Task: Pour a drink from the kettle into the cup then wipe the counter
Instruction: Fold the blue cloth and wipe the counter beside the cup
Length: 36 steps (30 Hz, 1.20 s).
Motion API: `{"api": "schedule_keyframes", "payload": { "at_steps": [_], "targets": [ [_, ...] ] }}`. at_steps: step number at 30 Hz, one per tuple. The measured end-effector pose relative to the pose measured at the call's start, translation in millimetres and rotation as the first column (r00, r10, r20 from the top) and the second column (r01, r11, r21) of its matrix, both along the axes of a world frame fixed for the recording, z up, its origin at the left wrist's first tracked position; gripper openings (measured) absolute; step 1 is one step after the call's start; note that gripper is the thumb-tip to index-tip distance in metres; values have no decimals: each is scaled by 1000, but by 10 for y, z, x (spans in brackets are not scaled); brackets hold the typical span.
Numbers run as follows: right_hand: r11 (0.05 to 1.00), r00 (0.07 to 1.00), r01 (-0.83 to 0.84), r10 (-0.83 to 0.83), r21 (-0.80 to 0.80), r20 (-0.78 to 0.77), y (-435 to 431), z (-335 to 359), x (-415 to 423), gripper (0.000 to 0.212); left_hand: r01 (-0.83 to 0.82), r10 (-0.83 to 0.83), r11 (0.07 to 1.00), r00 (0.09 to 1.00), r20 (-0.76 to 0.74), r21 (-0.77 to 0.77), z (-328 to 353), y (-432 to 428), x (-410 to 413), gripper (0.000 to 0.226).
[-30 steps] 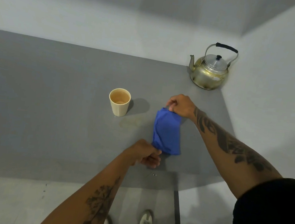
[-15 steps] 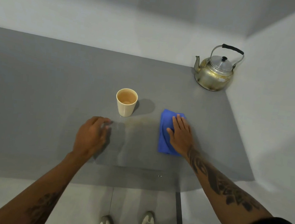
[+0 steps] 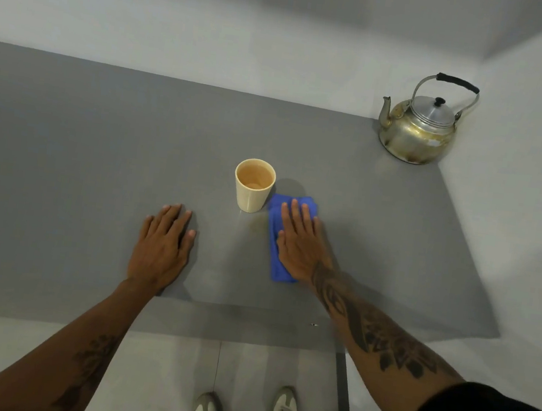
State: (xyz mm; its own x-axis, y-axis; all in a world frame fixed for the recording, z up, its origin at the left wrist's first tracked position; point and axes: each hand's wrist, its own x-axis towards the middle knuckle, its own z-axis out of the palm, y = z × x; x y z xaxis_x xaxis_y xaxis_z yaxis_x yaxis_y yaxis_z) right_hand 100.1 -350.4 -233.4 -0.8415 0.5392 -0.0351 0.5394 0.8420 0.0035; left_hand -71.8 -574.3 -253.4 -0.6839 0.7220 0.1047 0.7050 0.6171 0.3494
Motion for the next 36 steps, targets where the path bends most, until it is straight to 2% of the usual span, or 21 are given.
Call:
{"api": "schedule_keyframes", "payload": {
  "at_steps": [2,4,6,9,11,18,23,28,33,36],
  "targets": [
    [985,985,-171,171,4,31,-136,-21,124,62,5,-5,1000,1000,0,6,2,-7,5,57],
    [966,966,-257,257,-7,21,-124,-52,332,61,7,-7,1000,1000,2,12,10,-14,5,58],
    [974,974,-226,226,-15,32,-27,-44,412,61,12,-12,1000,1000,2,6,21,-13,17,59],
    [1000,1000,-2,2,-18,22,87,2,162,65,8,-8,1000,1000,8,0,17,-6,16,60],
    [999,998,44,-42,-29,45,31,35,-21,67,2,-2,1000,1000,6,-3,19,3,11,58],
    [974,974,-227,227,13,-14,-521,-98,173,60,4,-4,1000,1000,-14,6,4,-3,15,54],
    [931,930,-362,359,-32,-74,-835,-126,-320,60,-23,23,1000,1000,-11,20,-11,5,0,57],
    [945,944,-324,321,-46,-71,-876,-67,-856,61,-25,25,999,1000,0,48,-40,-5,-8,59],
    [935,932,-355,352,-21,-83,-923,-150,-590,60,-16,16,1000,1000,-16,16,-49,-7,-11,57],
    [942,939,-334,331,-13,-95,-880,-121,-744,60,-11,11,1000,1000,-3,13,-54,-12,-23,58]
  ]
}}
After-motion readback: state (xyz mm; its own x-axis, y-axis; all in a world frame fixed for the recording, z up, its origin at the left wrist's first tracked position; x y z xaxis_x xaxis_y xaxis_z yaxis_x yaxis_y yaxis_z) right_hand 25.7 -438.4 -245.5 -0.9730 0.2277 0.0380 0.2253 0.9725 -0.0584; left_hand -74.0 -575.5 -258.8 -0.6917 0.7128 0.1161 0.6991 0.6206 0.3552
